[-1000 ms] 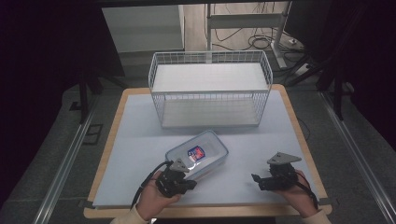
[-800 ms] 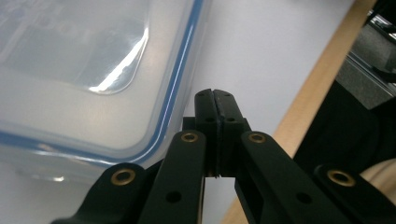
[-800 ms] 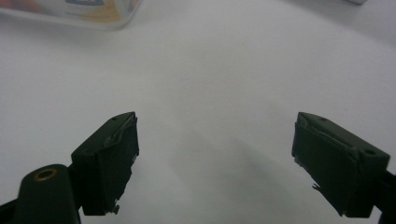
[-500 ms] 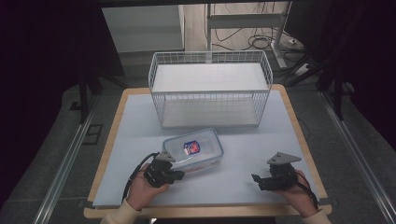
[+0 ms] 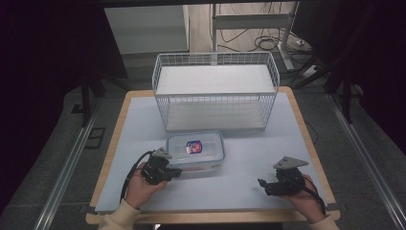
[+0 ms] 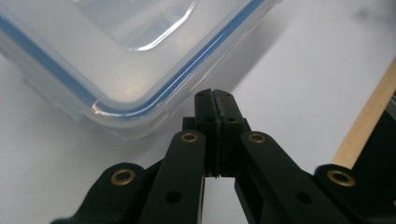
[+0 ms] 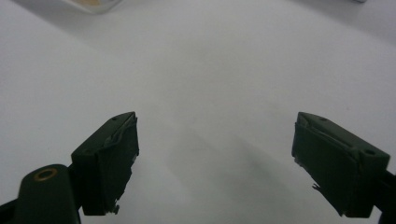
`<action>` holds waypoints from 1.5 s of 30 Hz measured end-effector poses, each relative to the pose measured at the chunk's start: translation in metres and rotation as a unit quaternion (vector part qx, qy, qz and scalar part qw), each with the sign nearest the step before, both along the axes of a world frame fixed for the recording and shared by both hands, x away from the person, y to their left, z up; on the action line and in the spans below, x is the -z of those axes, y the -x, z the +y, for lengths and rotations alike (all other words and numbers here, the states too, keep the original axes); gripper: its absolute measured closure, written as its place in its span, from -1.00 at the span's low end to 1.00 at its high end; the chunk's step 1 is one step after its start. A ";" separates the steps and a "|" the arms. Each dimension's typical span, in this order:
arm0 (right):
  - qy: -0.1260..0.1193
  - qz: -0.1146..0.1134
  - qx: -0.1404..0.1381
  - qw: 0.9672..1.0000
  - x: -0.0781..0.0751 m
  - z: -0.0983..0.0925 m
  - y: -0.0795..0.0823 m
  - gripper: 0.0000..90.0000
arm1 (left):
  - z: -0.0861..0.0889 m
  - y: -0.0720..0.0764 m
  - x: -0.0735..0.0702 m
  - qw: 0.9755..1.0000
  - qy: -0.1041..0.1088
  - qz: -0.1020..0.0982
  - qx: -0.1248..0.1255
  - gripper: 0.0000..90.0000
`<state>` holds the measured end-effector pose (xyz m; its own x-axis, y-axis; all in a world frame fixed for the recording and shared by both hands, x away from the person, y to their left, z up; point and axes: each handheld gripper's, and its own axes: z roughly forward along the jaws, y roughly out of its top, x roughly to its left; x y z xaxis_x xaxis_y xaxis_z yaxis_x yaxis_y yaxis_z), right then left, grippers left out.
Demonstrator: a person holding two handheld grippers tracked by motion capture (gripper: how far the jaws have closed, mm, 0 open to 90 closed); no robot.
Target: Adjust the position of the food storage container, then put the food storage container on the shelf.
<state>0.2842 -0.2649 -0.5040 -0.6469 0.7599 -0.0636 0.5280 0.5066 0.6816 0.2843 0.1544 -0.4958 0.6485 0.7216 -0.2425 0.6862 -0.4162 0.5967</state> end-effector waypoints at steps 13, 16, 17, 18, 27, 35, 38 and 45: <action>0.001 0.000 0.000 1.000 0.000 0.000 0.000 -0.67 | 0.008 -0.002 0.001 1.000 0.025 0.009 -0.010 1.00; 0.000 -0.001 0.000 1.000 0.000 0.000 0.000 -0.67 | 0.009 0.002 -0.001 1.000 0.027 0.005 -0.005 1.00; 0.000 -0.002 0.000 1.000 0.000 0.000 0.000 -0.67 | 0.009 0.005 -0.003 1.000 0.031 0.003 -0.007 1.00; -0.001 -0.002 0.000 1.000 -0.001 -0.001 0.000 -0.67 | 0.011 0.008 -0.006 0.999 0.033 -0.002 -0.006 1.00; -0.006 -0.006 -0.003 1.000 -0.002 0.000 -0.001 -0.67 | 0.026 0.018 -0.026 0.993 0.095 -0.053 -0.055 0.14; -0.007 -0.008 -0.003 1.000 -0.003 0.001 -0.001 -0.67 | 0.032 0.016 -0.025 0.989 0.117 -0.050 -0.071 -0.40; -0.006 -0.007 -0.004 1.000 -0.002 0.001 0.000 -0.67 | 0.032 0.015 -0.025 0.989 0.117 -0.051 -0.074 -0.48; -0.008 -0.010 -0.005 1.000 -0.003 0.000 0.000 -0.67 | 0.036 0.013 -0.025 0.990 0.098 -0.059 -0.081 -0.58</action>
